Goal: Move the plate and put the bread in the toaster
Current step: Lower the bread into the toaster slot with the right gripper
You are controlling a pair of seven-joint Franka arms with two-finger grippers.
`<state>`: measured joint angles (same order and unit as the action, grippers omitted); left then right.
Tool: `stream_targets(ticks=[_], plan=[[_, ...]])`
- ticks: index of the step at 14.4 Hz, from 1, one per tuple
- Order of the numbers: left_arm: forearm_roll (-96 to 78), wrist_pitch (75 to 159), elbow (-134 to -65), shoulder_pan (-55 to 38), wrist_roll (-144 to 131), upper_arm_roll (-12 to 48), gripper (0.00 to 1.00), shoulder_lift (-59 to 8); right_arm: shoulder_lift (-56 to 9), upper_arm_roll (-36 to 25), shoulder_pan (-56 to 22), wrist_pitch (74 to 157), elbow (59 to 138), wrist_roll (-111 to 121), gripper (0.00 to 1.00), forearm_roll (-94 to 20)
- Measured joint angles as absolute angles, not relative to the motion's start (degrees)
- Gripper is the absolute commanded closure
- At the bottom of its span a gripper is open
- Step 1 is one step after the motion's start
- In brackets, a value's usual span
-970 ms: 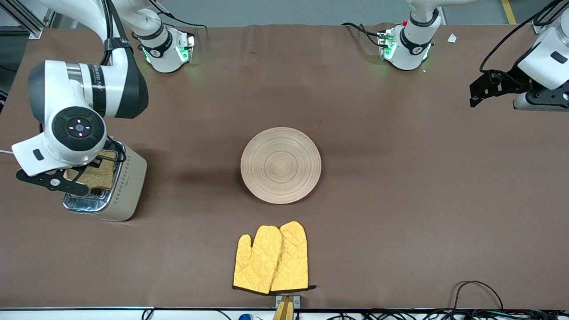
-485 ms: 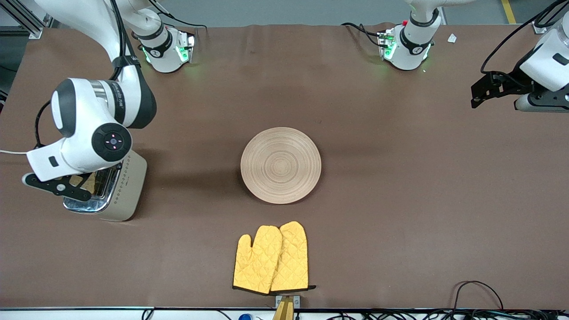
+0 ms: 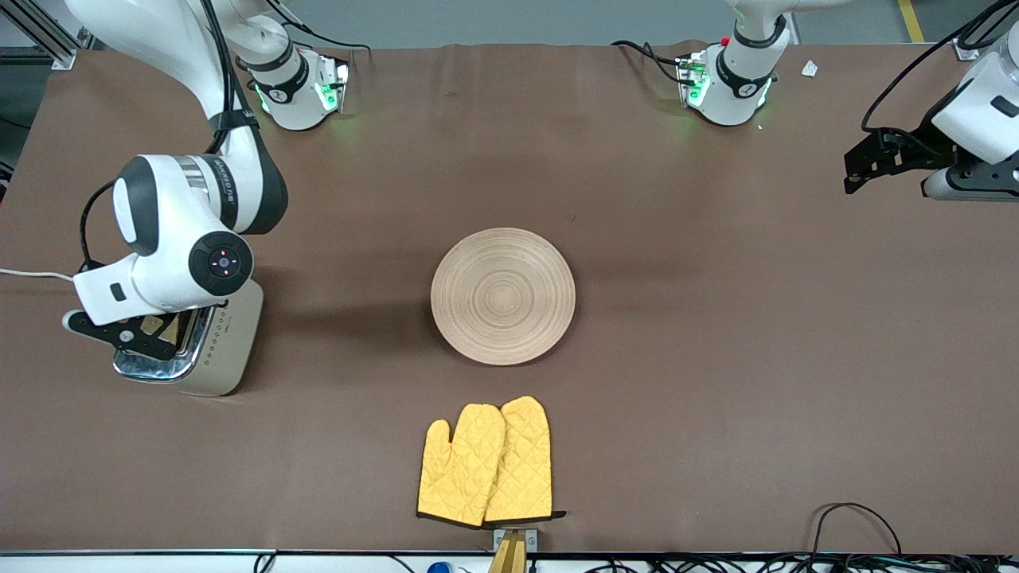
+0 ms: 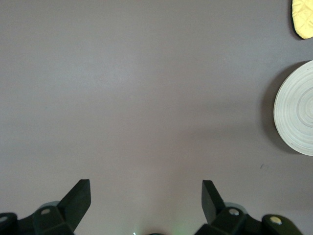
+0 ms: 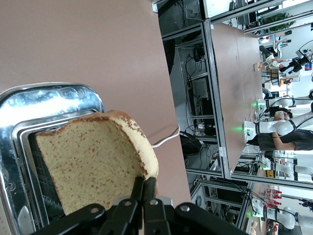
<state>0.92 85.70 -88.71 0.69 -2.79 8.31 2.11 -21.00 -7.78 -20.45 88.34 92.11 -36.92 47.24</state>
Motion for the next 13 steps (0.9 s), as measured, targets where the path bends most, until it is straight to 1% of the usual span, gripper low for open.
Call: stream_targets(ticks=[13], plan=[[0.9,85.7,-88.9,0.7,-2.8,8.3,0.00,2.1,-21.2,-7.3,-20.8,89.7,95.2,-44.4,0.97,47.2]])
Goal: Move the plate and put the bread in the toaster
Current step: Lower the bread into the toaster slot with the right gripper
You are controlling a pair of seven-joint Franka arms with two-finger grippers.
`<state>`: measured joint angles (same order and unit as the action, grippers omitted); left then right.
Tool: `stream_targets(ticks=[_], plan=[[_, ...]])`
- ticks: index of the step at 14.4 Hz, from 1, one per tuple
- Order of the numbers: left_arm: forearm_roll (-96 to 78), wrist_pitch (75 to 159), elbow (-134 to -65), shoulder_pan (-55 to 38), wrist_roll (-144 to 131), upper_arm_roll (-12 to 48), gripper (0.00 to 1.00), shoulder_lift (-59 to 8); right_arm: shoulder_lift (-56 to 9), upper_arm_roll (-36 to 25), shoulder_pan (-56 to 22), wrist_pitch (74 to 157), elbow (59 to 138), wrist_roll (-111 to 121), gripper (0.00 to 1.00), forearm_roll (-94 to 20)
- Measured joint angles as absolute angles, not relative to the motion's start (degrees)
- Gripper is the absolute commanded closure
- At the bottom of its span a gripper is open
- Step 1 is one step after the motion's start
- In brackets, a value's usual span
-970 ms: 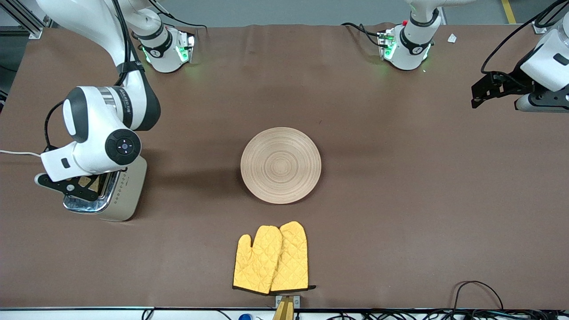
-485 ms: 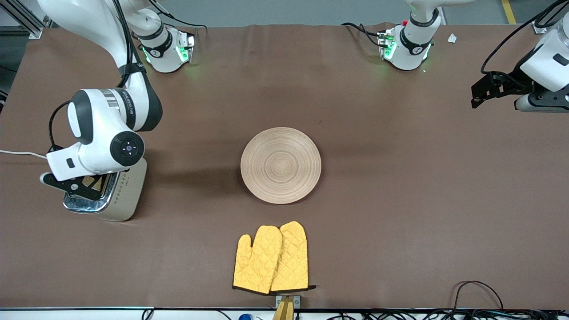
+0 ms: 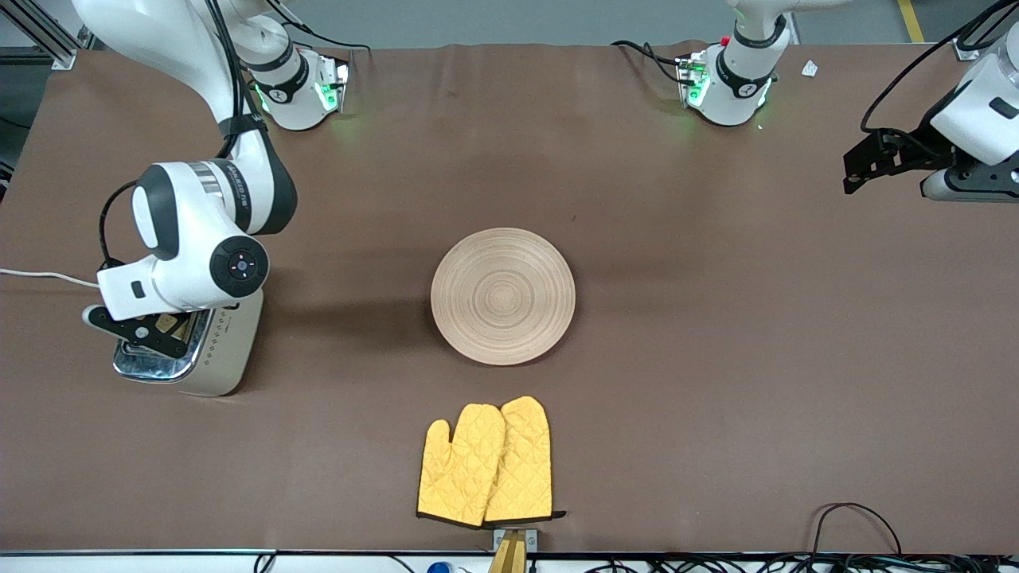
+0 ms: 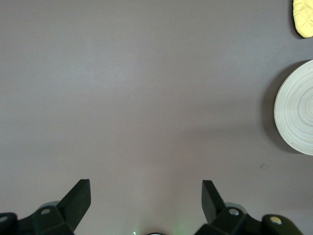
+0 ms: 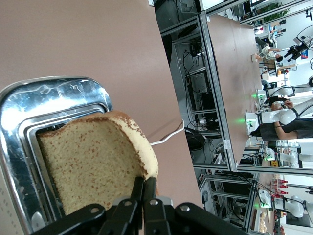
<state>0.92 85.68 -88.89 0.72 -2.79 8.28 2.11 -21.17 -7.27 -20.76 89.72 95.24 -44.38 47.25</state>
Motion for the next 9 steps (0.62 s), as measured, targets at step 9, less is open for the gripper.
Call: stream_targets(ticks=[9], plan=[[0.9,85.6,-88.9,0.7,-2.8,8.2,0.00,2.1,-22.8,-7.1,-21.1,90.6,95.8,-46.9,0.92,47.2]])
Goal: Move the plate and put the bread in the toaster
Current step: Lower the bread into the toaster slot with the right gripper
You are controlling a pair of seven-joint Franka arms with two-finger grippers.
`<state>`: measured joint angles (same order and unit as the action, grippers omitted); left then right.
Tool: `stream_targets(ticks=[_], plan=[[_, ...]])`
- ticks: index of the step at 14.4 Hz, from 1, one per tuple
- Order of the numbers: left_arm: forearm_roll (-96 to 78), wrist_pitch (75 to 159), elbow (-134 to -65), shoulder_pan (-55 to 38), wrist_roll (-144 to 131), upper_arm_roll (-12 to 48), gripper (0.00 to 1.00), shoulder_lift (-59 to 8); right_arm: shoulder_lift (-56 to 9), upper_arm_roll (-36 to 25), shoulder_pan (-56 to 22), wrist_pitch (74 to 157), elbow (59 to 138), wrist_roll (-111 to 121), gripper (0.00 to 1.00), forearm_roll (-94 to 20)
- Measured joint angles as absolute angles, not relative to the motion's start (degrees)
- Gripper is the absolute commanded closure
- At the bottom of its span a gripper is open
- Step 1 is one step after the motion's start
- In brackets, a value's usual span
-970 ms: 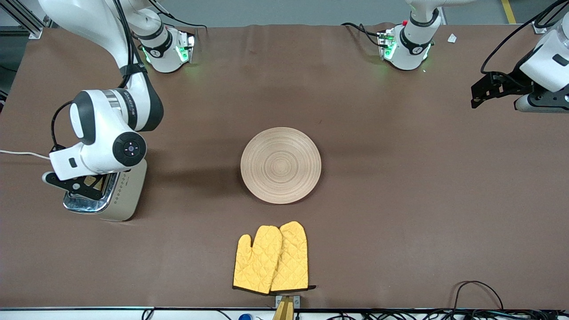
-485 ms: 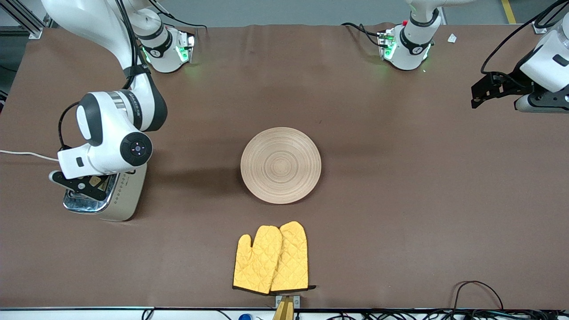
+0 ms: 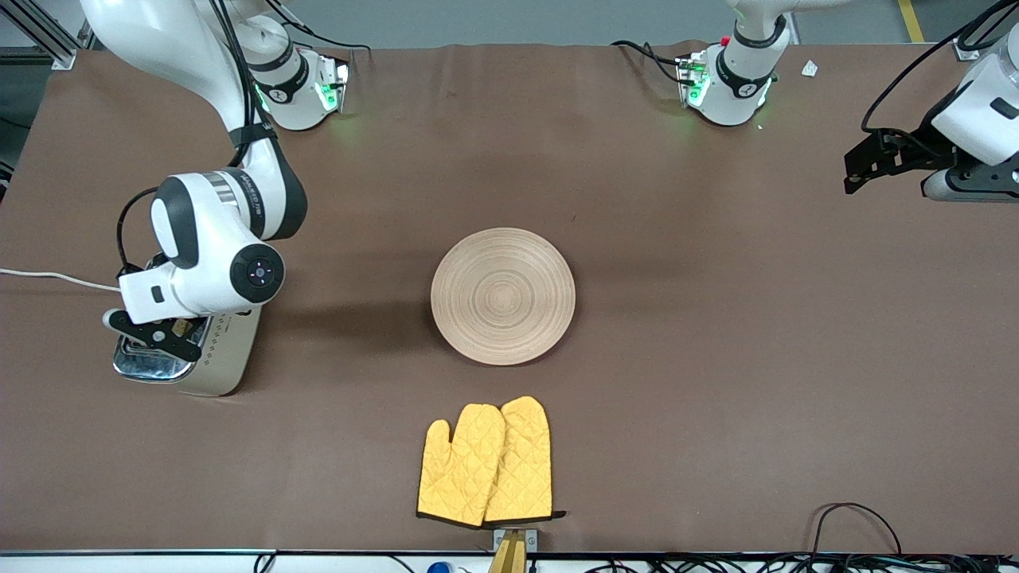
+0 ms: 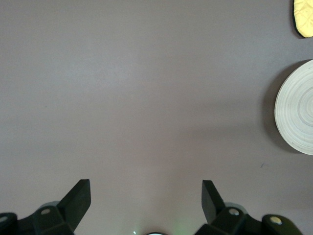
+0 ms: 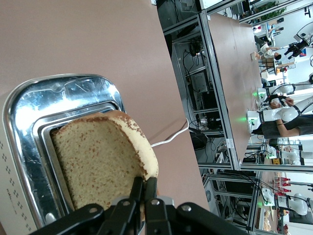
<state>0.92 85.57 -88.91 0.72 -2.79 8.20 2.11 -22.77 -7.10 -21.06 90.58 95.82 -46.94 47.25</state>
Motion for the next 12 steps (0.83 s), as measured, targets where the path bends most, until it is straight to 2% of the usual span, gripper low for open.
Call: stream_targets(ticks=[8,12], plan=[[0.9,85.6,-88.9,0.7,-2.8,8.2,0.00,2.1,-24.2,-7.1,-21.1,93.4,97.9,-50.5,0.88,47.2],[0.9,85.6,-88.9,0.7,-2.8,8.2,0.00,2.1,-24.4,-7.1,-21.1,93.9,98.5,-51.1,0.81,47.0]])
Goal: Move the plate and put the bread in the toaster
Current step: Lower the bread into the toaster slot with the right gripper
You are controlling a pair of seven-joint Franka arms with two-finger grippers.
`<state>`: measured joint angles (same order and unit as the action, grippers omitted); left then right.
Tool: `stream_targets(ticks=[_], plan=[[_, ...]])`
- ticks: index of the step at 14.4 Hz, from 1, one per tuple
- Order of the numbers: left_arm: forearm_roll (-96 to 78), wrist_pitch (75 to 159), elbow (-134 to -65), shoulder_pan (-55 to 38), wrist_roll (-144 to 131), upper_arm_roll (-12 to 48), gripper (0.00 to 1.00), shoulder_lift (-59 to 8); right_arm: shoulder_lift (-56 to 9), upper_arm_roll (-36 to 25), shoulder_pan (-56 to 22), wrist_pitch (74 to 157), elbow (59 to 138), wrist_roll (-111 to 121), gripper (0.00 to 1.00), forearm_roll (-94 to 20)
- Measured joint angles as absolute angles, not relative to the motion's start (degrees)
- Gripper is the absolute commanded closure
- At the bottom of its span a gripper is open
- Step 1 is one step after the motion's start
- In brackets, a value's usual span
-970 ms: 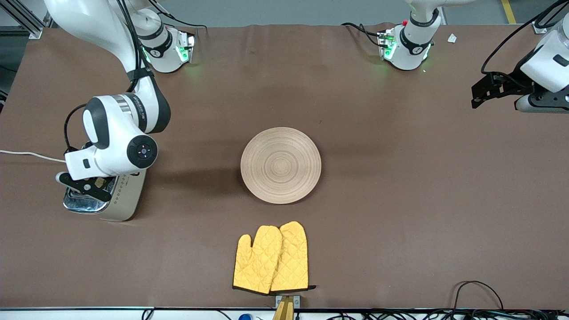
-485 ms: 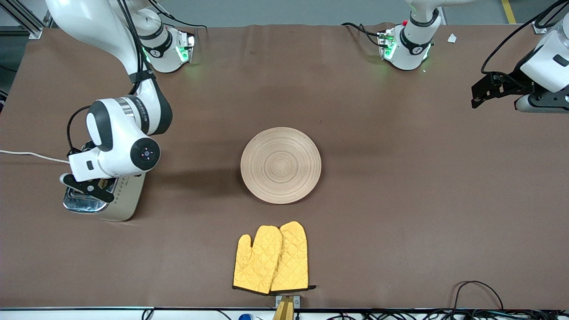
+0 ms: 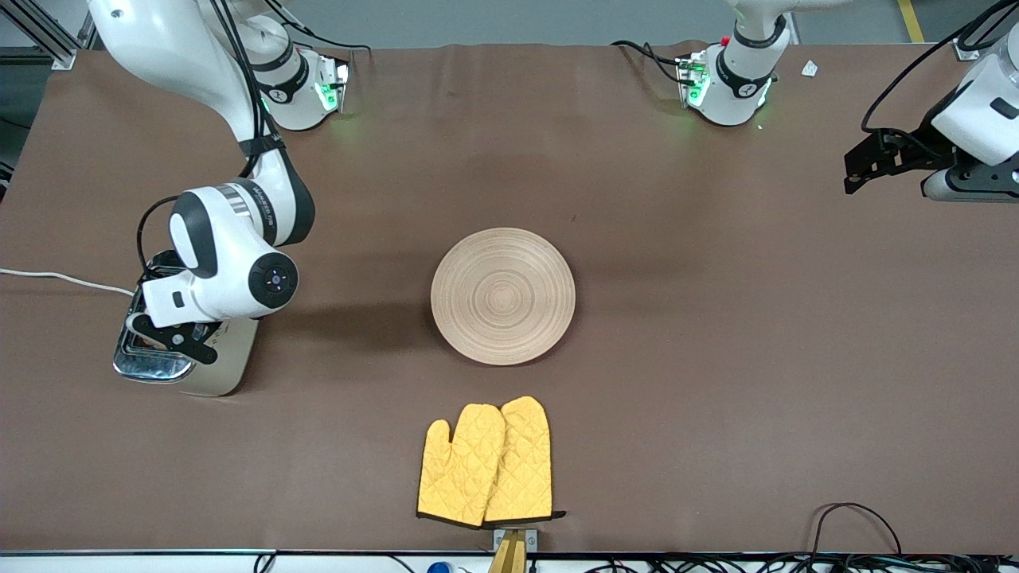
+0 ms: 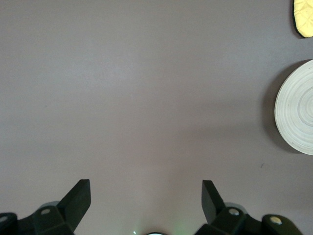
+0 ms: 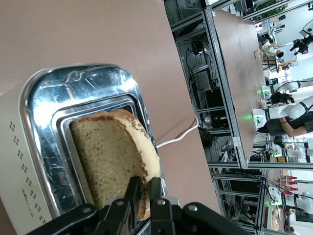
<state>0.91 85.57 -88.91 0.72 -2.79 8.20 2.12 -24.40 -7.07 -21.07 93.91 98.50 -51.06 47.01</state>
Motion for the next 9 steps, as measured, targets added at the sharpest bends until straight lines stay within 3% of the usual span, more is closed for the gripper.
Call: stream_targets(ticks=[9], plan=[[0.2,85.6,-88.9,1.5,-4.1,8.0,0.00,2.1,-24.7,-7.1,-20.9,95.7,98.7,-51.2,0.59,45.0]])
